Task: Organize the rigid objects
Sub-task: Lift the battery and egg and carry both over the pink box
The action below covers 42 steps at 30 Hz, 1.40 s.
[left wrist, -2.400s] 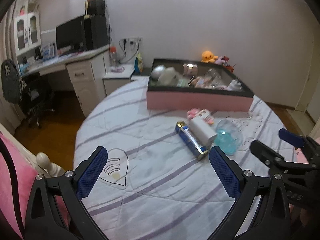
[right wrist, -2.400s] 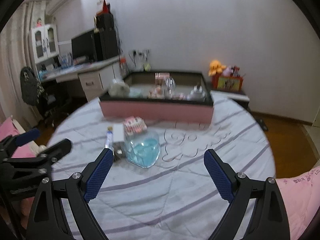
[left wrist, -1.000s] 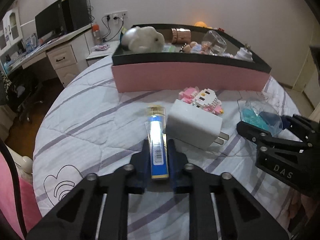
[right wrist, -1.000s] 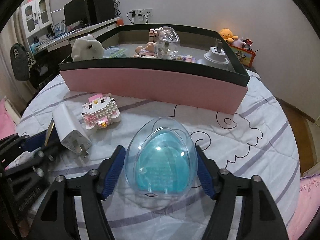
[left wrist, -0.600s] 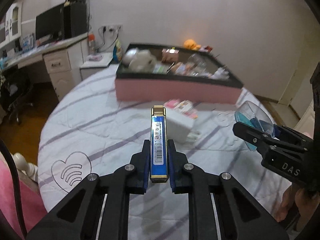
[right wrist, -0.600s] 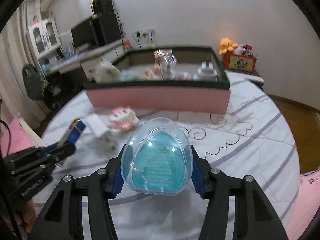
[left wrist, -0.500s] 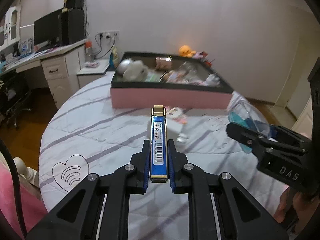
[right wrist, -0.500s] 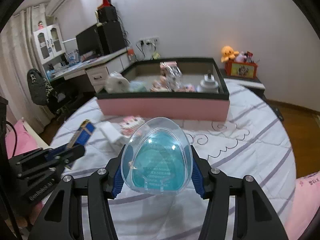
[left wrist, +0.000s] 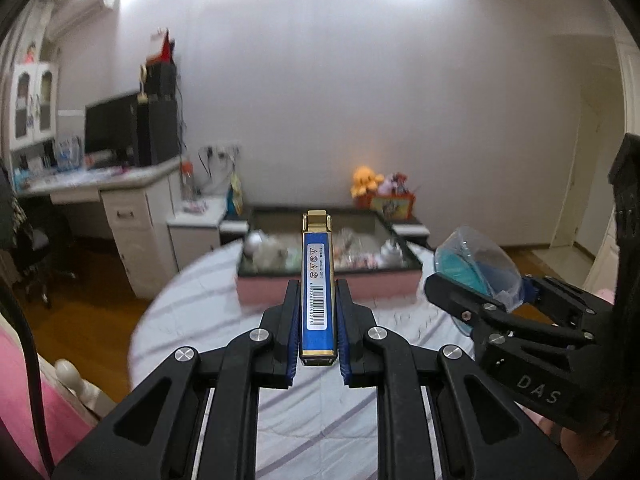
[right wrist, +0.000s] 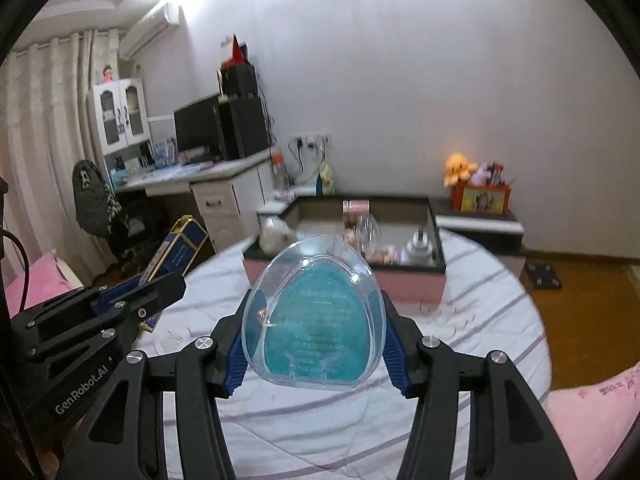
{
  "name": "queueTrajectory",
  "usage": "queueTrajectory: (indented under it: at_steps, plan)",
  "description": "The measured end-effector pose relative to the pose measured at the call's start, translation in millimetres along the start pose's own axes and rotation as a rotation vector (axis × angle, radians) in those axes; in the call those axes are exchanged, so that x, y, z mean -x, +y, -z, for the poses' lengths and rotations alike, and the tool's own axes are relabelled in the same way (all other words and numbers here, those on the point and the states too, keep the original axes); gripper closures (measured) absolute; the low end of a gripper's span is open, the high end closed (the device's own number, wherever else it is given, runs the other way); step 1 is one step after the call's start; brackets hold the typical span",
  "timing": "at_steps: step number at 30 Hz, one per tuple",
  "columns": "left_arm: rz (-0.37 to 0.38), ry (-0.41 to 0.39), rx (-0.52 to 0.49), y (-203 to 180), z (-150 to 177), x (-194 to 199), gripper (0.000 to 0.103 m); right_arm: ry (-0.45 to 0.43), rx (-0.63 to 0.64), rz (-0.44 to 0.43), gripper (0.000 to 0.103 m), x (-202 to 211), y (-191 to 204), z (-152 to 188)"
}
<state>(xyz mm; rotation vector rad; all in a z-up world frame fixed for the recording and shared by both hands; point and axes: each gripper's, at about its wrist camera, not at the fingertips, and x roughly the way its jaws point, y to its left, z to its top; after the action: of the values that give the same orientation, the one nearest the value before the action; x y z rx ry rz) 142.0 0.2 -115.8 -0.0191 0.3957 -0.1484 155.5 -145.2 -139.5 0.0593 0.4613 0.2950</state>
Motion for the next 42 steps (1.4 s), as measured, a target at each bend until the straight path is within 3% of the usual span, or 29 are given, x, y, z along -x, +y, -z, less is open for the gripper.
queueTrajectory:
  at_steps: [6, 10, 25, 33, 42]
  plan:
    - [-0.018, -0.110, -0.027, -11, -20, 37, 0.088, -0.133, 0.021, 0.026, 0.046, 42, 16, -23]
    - [-0.061, -0.167, -0.063, -19, -25, 53, 0.088, -0.167, 0.034, 0.043, 0.046, 53, 24, -28]
    - [-0.067, -0.193, -0.080, -28, -30, 58, 0.088, -0.214, 0.042, 0.069, 0.046, 67, 28, -34]
    - [-0.023, -0.121, -0.079, -23, -38, 2, 0.088, -0.180, 0.027, 0.074, 0.046, 40, 19, -37]
    - [0.026, 0.037, -0.057, -5, -64, -125, 0.088, -0.082, 0.014, 0.077, 0.046, -51, -19, -68]
